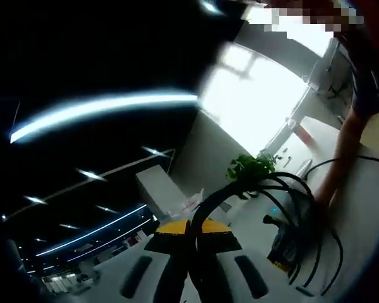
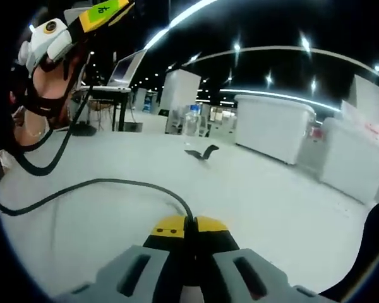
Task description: Coil the Type-C to USB data cable on the desktop and secure it with Velcro straps.
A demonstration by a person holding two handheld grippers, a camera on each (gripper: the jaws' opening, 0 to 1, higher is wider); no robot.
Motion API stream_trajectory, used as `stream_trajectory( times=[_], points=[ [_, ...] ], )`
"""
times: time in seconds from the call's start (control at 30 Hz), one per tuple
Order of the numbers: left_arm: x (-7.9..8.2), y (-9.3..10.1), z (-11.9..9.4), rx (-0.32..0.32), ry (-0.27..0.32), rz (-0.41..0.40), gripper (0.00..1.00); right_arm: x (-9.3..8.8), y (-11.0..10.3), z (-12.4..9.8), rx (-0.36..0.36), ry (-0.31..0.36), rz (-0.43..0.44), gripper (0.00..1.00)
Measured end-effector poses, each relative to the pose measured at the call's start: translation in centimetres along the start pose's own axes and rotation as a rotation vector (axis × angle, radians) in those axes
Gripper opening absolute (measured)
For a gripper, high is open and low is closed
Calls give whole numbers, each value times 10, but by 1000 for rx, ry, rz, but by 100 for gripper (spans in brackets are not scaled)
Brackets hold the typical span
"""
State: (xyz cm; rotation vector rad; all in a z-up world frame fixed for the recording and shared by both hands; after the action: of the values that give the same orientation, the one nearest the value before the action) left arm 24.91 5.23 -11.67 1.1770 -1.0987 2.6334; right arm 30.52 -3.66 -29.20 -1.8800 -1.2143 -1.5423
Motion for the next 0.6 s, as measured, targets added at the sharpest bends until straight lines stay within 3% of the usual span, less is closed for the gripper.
stream_trajectory(
  times=[0.13, 0.37, 0.6],
  points=[
    [-9, 4, 2, -15, -27, -20, 5, 4, 6, -5, -22, 3, -12, 3],
    [-28, 9, 2, -21, -98, -46, 5, 30, 20, -27, -89, 99, -27, 2],
    [-35, 18, 3, -34, -141, -141, 5, 57, 32, -51, -175, 194, -77, 2]
  ],
)
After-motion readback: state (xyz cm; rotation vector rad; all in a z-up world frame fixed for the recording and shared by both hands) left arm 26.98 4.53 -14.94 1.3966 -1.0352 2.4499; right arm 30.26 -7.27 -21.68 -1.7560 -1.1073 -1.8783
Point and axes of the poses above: the point that each gripper's makers call its tool centre point, and the gripper's own axes: z roughly forward along the fingers, y roughly to its right, x roughly out of its top, the point moved 3 cm from there along -z, roughly backward along the fingers, and after that the axes turned 10 degrees about x, right-handed, at the moved point
